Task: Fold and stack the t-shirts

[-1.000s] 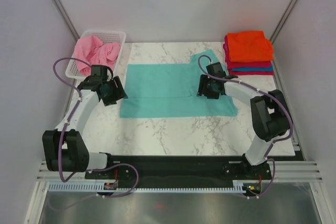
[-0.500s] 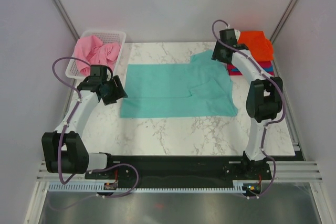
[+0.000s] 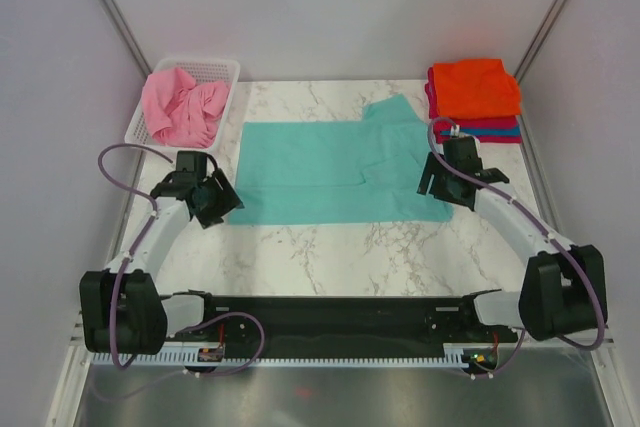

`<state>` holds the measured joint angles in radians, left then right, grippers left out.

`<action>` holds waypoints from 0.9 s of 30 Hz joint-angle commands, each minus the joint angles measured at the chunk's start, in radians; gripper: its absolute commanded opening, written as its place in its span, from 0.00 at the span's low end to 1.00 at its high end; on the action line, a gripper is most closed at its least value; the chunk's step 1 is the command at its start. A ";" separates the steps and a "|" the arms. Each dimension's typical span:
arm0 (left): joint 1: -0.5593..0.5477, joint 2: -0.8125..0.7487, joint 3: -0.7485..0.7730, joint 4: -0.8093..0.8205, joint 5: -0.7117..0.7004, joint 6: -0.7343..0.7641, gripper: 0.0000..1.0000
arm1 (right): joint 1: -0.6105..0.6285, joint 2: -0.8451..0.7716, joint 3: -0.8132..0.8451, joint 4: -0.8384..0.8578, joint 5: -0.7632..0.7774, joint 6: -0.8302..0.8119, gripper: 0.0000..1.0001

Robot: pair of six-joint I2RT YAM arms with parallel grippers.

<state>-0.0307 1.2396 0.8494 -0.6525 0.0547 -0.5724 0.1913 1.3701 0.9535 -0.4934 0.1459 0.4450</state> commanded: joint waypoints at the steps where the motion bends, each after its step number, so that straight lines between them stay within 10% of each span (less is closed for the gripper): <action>1: -0.005 -0.077 -0.105 0.077 0.005 -0.142 0.70 | -0.019 -0.146 -0.163 0.056 -0.058 0.058 0.79; 27: -0.003 0.004 -0.329 0.401 -0.133 -0.350 0.57 | -0.233 -0.078 -0.470 0.355 -0.252 0.135 0.60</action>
<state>-0.0303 1.2121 0.5282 -0.3401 -0.0505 -0.8722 -0.0345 1.2594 0.5144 -0.1711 -0.0853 0.5716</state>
